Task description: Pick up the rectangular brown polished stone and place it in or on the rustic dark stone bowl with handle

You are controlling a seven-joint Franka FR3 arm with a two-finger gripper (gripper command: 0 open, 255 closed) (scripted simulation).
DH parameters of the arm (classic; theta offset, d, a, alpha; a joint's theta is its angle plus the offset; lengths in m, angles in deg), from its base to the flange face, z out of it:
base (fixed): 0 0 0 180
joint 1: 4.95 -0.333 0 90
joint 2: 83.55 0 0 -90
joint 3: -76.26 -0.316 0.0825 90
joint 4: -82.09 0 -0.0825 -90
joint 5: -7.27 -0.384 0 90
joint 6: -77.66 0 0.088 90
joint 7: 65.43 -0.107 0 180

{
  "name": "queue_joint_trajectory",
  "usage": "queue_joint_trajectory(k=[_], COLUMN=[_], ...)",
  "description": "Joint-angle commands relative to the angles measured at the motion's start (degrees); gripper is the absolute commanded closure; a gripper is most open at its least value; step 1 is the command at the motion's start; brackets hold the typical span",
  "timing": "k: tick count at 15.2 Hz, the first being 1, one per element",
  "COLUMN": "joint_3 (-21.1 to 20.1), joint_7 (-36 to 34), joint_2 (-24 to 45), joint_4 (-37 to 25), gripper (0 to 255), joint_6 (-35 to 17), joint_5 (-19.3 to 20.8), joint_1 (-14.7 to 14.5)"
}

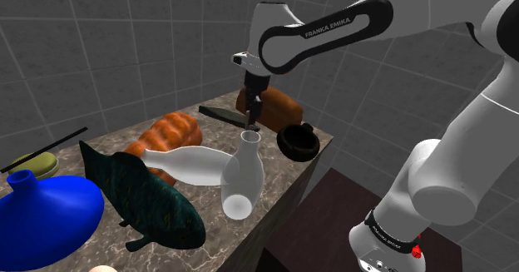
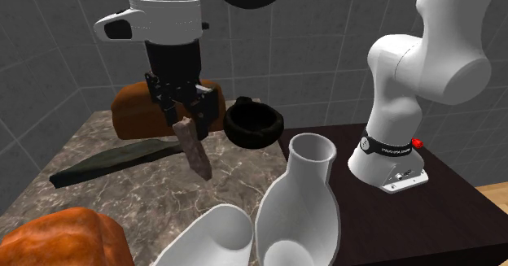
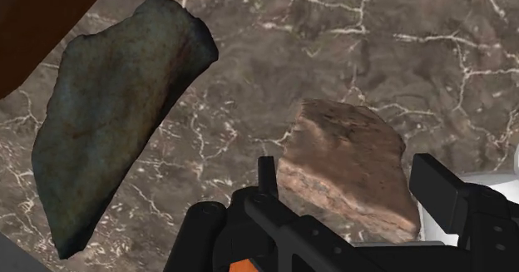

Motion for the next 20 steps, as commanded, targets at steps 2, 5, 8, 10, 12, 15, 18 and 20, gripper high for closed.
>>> queue_joint_trajectory(k=[2, 5, 8, 10, 12, 15, 18, 20], joint_3=[0.0, 0.1, 1.8, 3.1, 4.5, 6.8, 9.2, 11.0], joint_7=[0.2, 0.3, 3.3, 5.4, 7.5, 10.6, 13.9, 16.2], joint_2=[-0.9, -1.5, -6.7, -10.0, -13.3, -18.1, -22.7, -25.7], joint_4=[-1.4, -2.6, 2.9, 6.2, 9.3, 13.4, 17.0, 19.1], gripper=[255, 255, 255, 255, 255, 255, 255, 255], joint_6=[2.3, 4.1, 3.7, 3.7, 3.9, 4.4, 5.3, 6.0], joint_5=[-0.1, -0.2, -0.3, -0.2, 0.2, 1.1, 2.4, 3.6], joint_1=[0.0, 0.0, 1.3, 2.1, 3.0, 4.5, 6.3, 7.6])
